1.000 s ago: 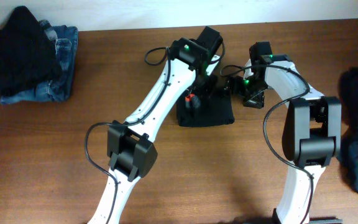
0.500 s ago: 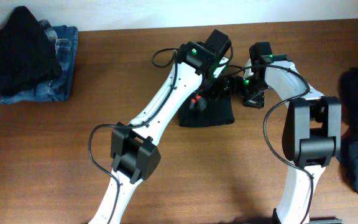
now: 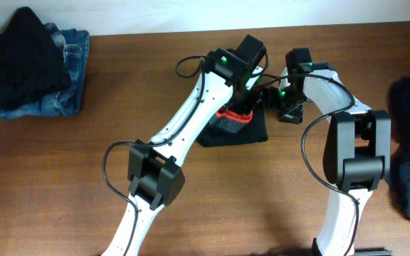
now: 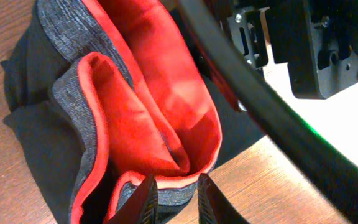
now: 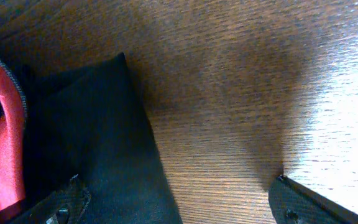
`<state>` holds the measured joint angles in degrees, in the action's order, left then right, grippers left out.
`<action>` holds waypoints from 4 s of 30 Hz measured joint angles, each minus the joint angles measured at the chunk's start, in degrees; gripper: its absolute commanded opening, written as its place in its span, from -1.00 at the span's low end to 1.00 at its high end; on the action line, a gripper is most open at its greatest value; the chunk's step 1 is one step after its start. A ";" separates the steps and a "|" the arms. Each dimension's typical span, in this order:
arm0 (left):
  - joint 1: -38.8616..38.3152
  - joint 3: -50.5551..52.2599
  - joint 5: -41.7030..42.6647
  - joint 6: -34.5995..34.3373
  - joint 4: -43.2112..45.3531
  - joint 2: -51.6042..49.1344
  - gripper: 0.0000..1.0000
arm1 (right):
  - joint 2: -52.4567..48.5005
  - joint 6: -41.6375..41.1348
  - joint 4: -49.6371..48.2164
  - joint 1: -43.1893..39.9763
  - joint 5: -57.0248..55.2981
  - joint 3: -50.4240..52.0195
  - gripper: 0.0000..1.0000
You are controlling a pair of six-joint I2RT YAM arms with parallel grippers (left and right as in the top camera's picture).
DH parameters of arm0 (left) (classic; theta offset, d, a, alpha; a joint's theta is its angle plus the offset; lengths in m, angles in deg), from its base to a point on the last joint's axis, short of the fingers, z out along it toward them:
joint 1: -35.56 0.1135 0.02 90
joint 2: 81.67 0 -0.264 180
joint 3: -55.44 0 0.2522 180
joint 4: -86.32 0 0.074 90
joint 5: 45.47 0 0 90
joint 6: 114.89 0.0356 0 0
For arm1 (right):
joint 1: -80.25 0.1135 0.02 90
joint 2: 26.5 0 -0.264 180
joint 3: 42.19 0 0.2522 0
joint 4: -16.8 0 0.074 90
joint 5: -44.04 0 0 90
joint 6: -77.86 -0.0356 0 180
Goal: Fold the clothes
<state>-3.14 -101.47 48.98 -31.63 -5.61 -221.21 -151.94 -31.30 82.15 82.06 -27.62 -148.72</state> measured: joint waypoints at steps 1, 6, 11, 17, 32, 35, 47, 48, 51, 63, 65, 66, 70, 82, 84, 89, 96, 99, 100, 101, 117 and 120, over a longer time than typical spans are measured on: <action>-0.11 0.00 0.00 0.02 0.02 -0.20 -0.57 | 0.00 0.09 0.00 0.00 0.00 0.00 0.97; -0.31 -0.22 -0.94 0.04 -0.44 -0.96 -0.55 | 0.00 0.07 0.00 0.00 0.00 0.00 0.97; -0.22 -4.17 -7.10 0.33 -4.70 -1.51 0.20 | 0.00 0.04 0.02 0.00 0.00 0.00 0.97; 1.42 -8.44 -14.82 0.09 -6.62 -1.55 0.66 | 0.00 0.07 0.00 0.00 0.00 0.00 0.97; 8.11 -8.48 -6.62 2.58 -5.44 -3.67 0.70 | -0.52 -0.31 6.58 -5.92 4.24 -0.94 0.97; 7.85 -8.48 -4.17 2.67 -4.59 -4.52 0.69 | -0.52 -0.02 8.74 -10.73 4.50 -0.92 0.97; 7.58 -8.48 1.18 2.84 -3.39 -9.66 0.69 | -0.83 7.02 14.75 -24.26 3.65 -0.70 0.97; 7.48 -8.48 1.22 2.84 -3.41 -10.36 0.65 | -0.83 7.52 14.88 -24.41 3.65 -0.70 0.97; 7.37 -8.48 1.42 2.84 -3.41 -11.82 0.33 | -0.83 8.11 14.93 -24.50 3.63 -0.70 0.97; 6.10 -8.52 1.75 3.50 -4.76 -12.09 -0.76 | -0.83 8.83 14.62 -24.50 3.63 -0.70 0.97; 5.68 -8.55 1.73 3.56 -5.11 -12.09 -0.90 | -0.83 8.81 14.43 -24.50 3.63 -0.70 0.97; 5.46 -8.57 1.68 3.63 -5.18 -12.09 -0.96 | -0.83 8.83 14.43 -24.50 3.63 -0.70 0.97; 4.35 -8.74 1.55 3.72 -6.05 -12.09 -0.98 | -0.83 8.83 14.38 -24.50 3.61 -0.70 0.97; 0.92 -20.83 1.57 3.72 -11.06 -12.09 -0.97 | 0.11 8.66 12.22 -24.50 3.61 1.01 0.97; 0.79 -21.86 1.64 3.72 -11.19 -12.09 -0.97 | 0.55 8.66 11.63 -24.50 3.63 1.64 0.97; 0.44 -21.97 2.93 3.69 -10.47 -12.09 -0.96 | 0.98 8.72 11.02 -24.50 3.63 2.32 0.97; -2.62 -21.97 3.61 3.69 -7.65 -12.09 -0.93 | 1.01 8.74 10.97 -24.50 3.63 2.36 0.97; -3.98 -21.97 3.85 3.69 -7.52 -12.09 -0.86 | 1.01 8.74 10.97 -24.50 3.61 2.36 0.97; -4.44 -21.97 3.96 3.69 -7.34 -12.09 -0.83 | 1.01 8.76 10.97 -24.50 3.63 2.36 0.97; -4.70 -21.97 3.98 3.65 -7.21 -12.09 -0.82 | 1.01 8.79 10.97 -24.50 3.63 2.36 0.97; -5.84 -21.97 4.87 3.04 -6.36 -12.22 -0.11 | 1.18 8.74 10.73 -23.45 2.03 2.47 0.97; -6.05 -21.97 5.01 3.04 -6.34 -12.22 -0.10 | 1.18 8.68 10.71 -23.45 2.03 2.47 0.97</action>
<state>-9.19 -123.44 53.99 -28.59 -11.95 -233.43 -150.76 -22.62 92.86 58.60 -25.58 -146.25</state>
